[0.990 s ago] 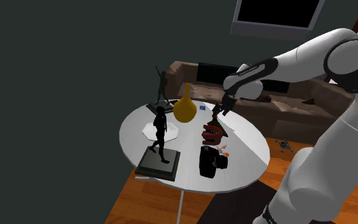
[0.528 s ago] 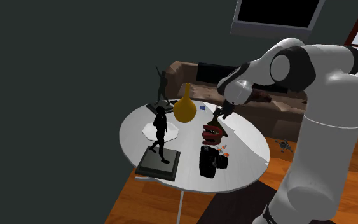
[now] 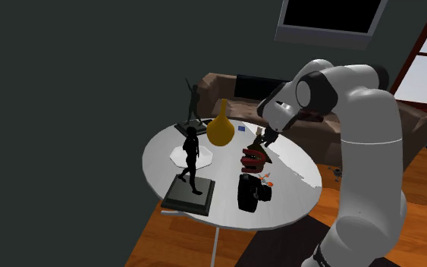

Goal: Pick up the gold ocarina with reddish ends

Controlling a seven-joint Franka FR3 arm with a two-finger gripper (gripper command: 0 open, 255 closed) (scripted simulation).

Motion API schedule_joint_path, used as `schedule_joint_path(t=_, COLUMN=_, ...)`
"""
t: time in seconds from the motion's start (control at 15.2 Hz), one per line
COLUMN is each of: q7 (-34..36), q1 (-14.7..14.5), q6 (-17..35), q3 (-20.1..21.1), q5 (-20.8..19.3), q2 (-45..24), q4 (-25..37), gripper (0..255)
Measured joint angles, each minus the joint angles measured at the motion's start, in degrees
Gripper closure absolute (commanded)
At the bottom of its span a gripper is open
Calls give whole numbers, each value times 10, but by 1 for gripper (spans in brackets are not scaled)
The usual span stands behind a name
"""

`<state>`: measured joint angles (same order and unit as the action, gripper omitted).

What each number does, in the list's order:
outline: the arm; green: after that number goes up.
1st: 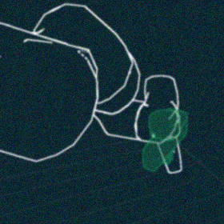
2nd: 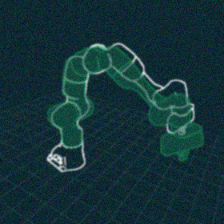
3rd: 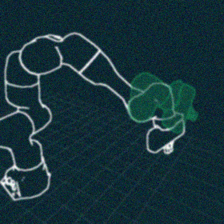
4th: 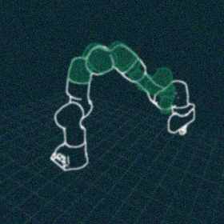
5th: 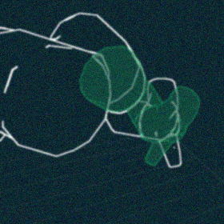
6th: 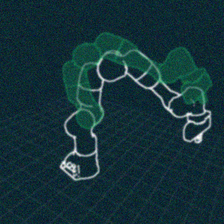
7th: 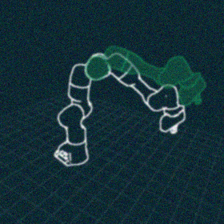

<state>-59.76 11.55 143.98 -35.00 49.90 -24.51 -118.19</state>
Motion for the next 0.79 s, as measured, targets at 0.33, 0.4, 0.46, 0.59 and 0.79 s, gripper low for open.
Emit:
schedule_joint_path(t=0.33, q7=-28, q1=16, q6=13, q3=20, q5=34, q2=-27, q4=5, gripper=255)
schedule_joint_path(t=0.4, q7=-29, q1=16, q6=14, q3=21, q5=36, q2=-29, q4=6, gripper=255)
schedule_joint_path(t=0.46, q7=-29, q1=17, q6=15, q3=22, q5=37, q2=-29, q4=6, gripper=255)
schedule_joint_path(t=0.59, q7=-30, q1=17, q6=15, q3=22, q5=38, q2=-29, q4=6, gripper=255)
schedule_joint_path(t=0.79, q7=-30, q1=17, q6=15, q3=22, q5=38, q2=-29, q4=6, gripper=255)
